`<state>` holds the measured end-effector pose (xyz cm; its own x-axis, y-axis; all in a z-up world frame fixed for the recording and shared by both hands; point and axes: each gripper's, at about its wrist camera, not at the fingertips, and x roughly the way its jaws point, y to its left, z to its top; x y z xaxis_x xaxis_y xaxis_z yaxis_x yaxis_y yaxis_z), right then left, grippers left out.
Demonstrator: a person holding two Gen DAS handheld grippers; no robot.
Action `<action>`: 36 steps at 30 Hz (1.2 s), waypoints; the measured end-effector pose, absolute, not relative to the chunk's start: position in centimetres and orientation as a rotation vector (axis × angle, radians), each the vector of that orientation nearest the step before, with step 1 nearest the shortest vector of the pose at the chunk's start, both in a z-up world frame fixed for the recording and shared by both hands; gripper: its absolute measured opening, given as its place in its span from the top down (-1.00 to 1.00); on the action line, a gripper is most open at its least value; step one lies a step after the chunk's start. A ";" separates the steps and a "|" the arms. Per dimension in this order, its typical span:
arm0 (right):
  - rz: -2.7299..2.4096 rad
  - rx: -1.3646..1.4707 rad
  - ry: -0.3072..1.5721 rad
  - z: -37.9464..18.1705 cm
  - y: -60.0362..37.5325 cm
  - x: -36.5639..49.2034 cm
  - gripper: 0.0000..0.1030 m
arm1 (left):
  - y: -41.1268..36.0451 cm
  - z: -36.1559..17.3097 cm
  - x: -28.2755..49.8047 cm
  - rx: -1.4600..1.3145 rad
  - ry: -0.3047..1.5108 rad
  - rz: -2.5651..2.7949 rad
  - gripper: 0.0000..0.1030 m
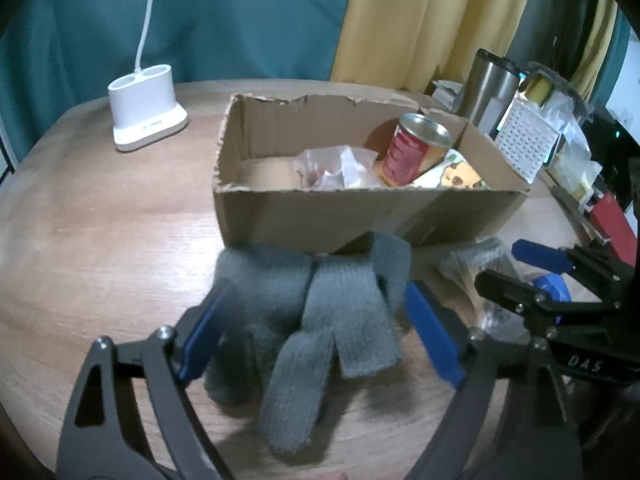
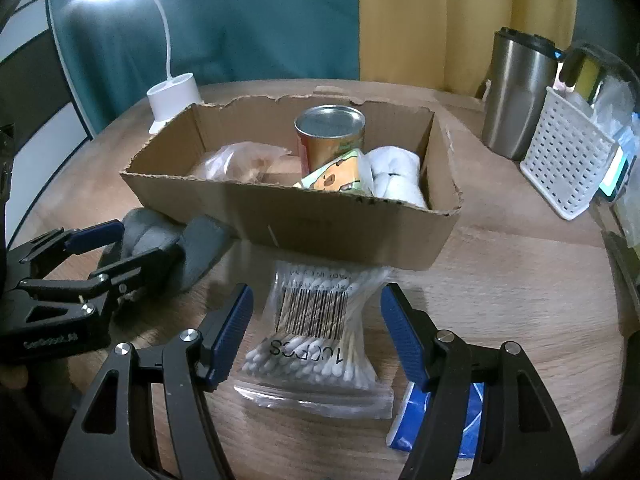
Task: Organize objects
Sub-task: 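Grasp the gray knit gloves with the left tool while the right tool grasps the cotton swab bag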
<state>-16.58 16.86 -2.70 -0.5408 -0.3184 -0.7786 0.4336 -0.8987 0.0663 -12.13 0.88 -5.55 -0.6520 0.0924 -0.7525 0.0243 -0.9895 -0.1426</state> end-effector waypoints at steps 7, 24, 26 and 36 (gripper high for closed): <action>-2.417 1.208 0.187 -3.2 16.9 -17.0 -0.35 | 0.8 -5.6 -12.4 -1.313 -0.169 2.832 -0.72; -2.389 1.247 0.186 -4.3 16.7 -17.6 -0.33 | 1.2 -7.4 -13.2 -1.339 -0.054 2.804 -0.58; -2.385 1.250 0.189 -4.4 16.5 -17.6 -0.21 | 1.2 -7.4 -13.2 -1.338 -0.051 2.794 -0.55; -2.376 1.237 0.203 -3.9 16.1 -17.3 0.06 | 1.0 -6.6 -12.6 -1.289 -0.085 2.781 -0.41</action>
<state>-17.32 16.14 -3.92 -0.4956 -0.3227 -0.8064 0.4546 -0.8875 0.0757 -12.55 1.04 -6.61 -0.6443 0.0918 -0.7592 -0.0454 -0.9956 -0.0818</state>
